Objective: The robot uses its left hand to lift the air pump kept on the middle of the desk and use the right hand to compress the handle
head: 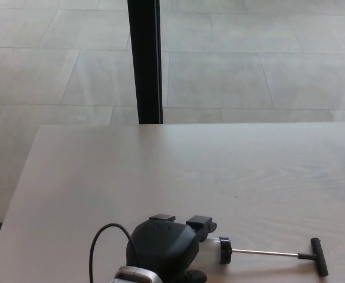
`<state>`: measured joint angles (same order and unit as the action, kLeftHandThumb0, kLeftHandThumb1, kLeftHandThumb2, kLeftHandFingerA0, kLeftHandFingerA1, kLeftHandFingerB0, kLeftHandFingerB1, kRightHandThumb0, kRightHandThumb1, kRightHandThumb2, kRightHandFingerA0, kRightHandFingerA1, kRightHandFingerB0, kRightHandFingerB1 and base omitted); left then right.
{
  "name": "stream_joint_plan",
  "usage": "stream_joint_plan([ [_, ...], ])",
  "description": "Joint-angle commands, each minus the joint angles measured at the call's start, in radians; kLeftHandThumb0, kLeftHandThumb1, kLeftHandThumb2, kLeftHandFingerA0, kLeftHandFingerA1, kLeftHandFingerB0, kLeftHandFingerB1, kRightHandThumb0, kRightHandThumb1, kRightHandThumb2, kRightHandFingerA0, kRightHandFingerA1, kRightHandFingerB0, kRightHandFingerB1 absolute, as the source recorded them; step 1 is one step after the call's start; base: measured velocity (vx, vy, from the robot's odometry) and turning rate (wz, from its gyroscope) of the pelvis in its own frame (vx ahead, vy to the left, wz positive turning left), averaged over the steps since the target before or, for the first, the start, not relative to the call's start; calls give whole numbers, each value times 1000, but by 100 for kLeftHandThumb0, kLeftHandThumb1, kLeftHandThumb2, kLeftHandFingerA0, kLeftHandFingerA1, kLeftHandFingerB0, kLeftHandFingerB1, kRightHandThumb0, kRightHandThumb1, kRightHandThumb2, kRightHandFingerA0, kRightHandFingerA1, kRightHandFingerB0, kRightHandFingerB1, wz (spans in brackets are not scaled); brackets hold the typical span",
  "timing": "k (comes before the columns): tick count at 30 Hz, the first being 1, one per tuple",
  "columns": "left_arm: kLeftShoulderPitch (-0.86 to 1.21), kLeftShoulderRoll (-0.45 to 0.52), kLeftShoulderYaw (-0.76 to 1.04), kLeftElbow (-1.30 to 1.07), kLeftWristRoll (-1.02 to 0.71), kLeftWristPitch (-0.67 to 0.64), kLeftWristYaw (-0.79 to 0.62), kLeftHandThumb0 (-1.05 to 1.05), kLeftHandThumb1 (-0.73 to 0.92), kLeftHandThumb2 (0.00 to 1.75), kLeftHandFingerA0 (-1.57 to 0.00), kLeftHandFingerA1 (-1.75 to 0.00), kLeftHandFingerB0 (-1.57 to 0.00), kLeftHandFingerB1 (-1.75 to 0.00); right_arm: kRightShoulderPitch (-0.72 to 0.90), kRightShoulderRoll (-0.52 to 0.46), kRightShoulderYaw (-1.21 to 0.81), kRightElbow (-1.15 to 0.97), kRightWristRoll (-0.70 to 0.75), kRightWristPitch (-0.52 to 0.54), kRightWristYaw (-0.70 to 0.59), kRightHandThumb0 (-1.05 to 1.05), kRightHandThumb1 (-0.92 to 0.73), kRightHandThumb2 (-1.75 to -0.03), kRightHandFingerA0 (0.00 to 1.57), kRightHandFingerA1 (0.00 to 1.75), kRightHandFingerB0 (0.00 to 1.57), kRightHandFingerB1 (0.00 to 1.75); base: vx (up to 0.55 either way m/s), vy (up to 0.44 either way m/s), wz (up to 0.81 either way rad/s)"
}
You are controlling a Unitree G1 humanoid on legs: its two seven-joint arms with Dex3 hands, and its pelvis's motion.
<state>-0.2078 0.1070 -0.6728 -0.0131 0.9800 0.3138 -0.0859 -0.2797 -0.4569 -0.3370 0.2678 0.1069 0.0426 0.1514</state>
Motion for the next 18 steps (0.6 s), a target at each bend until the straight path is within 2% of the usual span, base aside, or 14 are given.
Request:
stream_joint_plan([
  [1,11,29,9,19,-7,-38,19,-42,72,61,-64,-87,-35,-42,-3,-8,-3,-14,1,2,-5,-65,-79,-64,33,46,46,36,0,0,0],
  [5,19,48,20,7,12,-3,-18,-41,70,60,-61,-84,-35,-42,3,-8,-11,-7,3,1,-8,-59,-79,-64,33,48,46,37,0,0,0],
  [6,20,59,19,9,26,-6,-7,-40,68,60,-65,-86,-37,-43,4,-8,-8,-5,-5,-9,-12,-58,-63,-102,27,57,41,56,0,0,0],
  [7,21,64,19,5,29,2,-22,-39,69,60,-63,-85,-36,-43,6,-9,-9,-3,-3,-7,-9,-58,-63,-102,26,57,41,56,0,0,0],
  [8,13,80,11,12,53,-2,-20,-39,69,60,-67,-85,-37,-43,6,-8,-9,-5,1,4,-7,-58,-79,-64,33,48,45,37,0,0,0],
  [9,11,88,8,16,61,-7,-15,-38,67,60,-69,-94,-37,-43,7,-8,-10,0,1,0,-6,-60,-79,-64,33,46,45,37,0,0,0],
  [10,11,93,7,19,72,-3,-12,-35,65,59,-71,-118,-36,-42,8,-8,-10,2,1,-2,-6,-60,-79,-64,33,47,44,37,0,0,0],
  [11,11,100,5,23,92,10,-10,-35,63,60,-72,-126,-36,-41,10,-7,-9,0,-1,-1,-8,-61,-79,-64,34,48,45,37,0,0,0],
  [15,-3,128,-18,40,168,29,-22,-38,62,60,-74,-136,-37,-41,11,-6,-20,6,15,1,2,-58,-79,-64,31,48,45,37,0,0,0],
  [16,-5,131,-20,40,182,45,-44,-37,64,61,-68,-134,-33,-40,12,-7,-22,7,16,1,2,-58,-79,-64,31,48,46,37,0,0,0],
  [17,-9,136,-23,43,197,53,-56,-39,64,60,-69,-127,-34,-39,12,-6,-23,9,16,2,1,-58,-78,-64,31,47,45,37,0,0,0],
  [18,-14,143,-28,50,218,57,-57,-39,64,60,-69,-127,-34,-39,11,-4,-25,12,16,3,-1,-58,-78,-64,31,47,45,37,0,0,0],
])
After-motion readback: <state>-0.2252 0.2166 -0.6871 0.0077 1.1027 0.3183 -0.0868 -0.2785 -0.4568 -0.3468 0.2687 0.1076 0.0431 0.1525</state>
